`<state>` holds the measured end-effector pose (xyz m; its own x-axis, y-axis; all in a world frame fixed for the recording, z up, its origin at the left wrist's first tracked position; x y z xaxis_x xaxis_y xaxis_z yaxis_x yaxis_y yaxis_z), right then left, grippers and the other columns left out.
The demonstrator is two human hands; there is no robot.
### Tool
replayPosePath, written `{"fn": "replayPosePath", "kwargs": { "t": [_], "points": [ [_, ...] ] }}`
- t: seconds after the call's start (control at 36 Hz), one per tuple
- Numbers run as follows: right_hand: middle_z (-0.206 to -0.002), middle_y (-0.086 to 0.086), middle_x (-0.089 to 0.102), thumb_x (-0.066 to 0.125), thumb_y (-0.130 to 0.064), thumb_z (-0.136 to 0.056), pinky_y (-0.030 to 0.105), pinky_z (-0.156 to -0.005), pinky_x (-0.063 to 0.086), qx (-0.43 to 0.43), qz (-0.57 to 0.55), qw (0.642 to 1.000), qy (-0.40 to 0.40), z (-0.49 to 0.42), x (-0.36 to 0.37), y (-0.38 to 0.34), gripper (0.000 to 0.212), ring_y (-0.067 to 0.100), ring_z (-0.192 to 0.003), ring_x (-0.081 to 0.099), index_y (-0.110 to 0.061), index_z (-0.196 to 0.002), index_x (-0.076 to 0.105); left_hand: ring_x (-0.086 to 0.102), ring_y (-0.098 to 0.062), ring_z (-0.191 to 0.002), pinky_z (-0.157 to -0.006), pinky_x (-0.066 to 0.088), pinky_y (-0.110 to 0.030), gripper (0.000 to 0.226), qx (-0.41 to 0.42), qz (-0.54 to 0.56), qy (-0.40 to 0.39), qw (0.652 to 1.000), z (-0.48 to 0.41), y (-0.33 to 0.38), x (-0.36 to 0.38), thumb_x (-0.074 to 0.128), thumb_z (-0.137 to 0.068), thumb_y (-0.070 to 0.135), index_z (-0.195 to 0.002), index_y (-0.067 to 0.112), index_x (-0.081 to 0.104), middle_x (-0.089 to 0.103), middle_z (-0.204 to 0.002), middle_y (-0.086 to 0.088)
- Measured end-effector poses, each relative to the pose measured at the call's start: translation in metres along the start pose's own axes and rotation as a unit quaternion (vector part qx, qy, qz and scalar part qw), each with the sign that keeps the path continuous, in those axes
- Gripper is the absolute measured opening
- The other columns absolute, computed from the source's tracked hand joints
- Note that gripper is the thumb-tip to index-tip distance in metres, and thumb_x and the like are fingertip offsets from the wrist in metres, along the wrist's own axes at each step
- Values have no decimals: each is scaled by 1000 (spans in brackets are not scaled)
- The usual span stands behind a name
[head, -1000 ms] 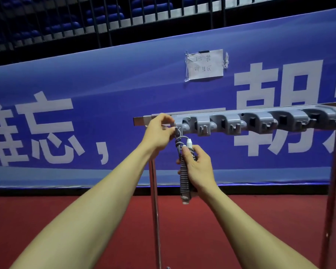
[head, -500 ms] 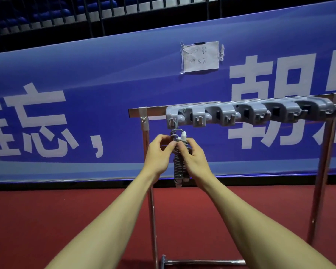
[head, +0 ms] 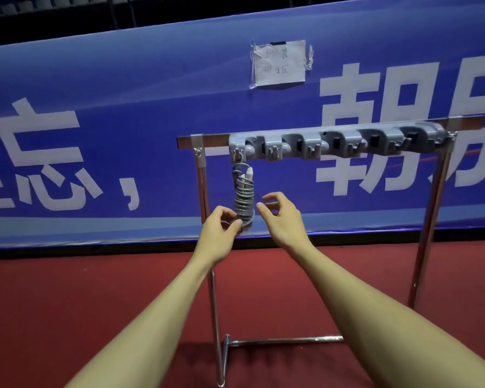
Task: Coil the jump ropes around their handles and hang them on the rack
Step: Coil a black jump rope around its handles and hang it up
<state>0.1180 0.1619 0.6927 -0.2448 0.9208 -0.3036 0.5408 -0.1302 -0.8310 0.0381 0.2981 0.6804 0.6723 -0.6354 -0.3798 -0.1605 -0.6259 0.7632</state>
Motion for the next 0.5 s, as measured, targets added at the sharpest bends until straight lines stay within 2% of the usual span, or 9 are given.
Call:
{"fn": "replayPosePath", "kwargs": {
  "t": [0.06, 0.17, 0.28, 0.39, 0.5],
  "points": [
    [-99, -2, 66, 60, -35, -95, 31, -78, 47, 0, 75, 997, -11, 23, -9, 12, 23, 17, -92, 60, -18, -108, 60, 54, -7, -74, -67, 38, -9, 7, 1, -49, -32, 998, 22, -5, 10, 65, -91, 14, -94, 13, 58, 60, -84, 6],
    [-100, -1, 70, 61, -40, -92, 38, -83, 51, -1, 227, 973, -49, 87, -30, 61, 23, 23, -95, 63, -20, -104, 61, 57, -18, -81, -79, 44, -30, 10, 3, -160, -132, 978, 85, -24, 45, 67, -90, 21, -89, 15, 58, 62, -89, -3],
    [-102, 1, 69, 62, -38, -92, 37, -83, 50, 22, 286, 954, -85, 165, -55, 123, 24, 24, -96, 64, -18, -105, 62, 55, -21, -88, -78, 36, -25, 14, -13, -189, -221, 957, 168, -53, 86, 65, -91, 23, -94, 11, 60, 55, -92, -3],
    [-104, 3, 68, 61, -37, -92, 36, -83, 48, 56, 307, 942, -122, 229, -73, 183, 25, 25, -100, 63, -16, -106, 60, 54, -20, -90, -81, 37, -26, 15, -38, -183, -261, 947, 238, -86, 121, 63, -92, 25, -97, 12, 58, 52, -93, -1],
    [-102, -3, 67, 62, -38, -92, 36, -84, 49, 97, 303, 938, -139, 272, -88, 232, 25, 21, -100, 63, -18, -107, 61, 45, -12, -83, -75, 30, -19, 14, -59, -163, -285, 943, 287, -112, 153, 62, -92, 24, -100, 12, 59, 44, -85, 9]
  ]
}}
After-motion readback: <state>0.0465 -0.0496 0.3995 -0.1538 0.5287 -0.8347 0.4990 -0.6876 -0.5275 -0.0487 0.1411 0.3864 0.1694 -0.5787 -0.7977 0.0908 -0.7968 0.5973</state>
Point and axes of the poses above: each hand's wrist, its own z-axis away from the middle knuckle, its own x-axis out of the palm, y = z × x, the point moved 1 cm from there along -z, towards the middle knuckle
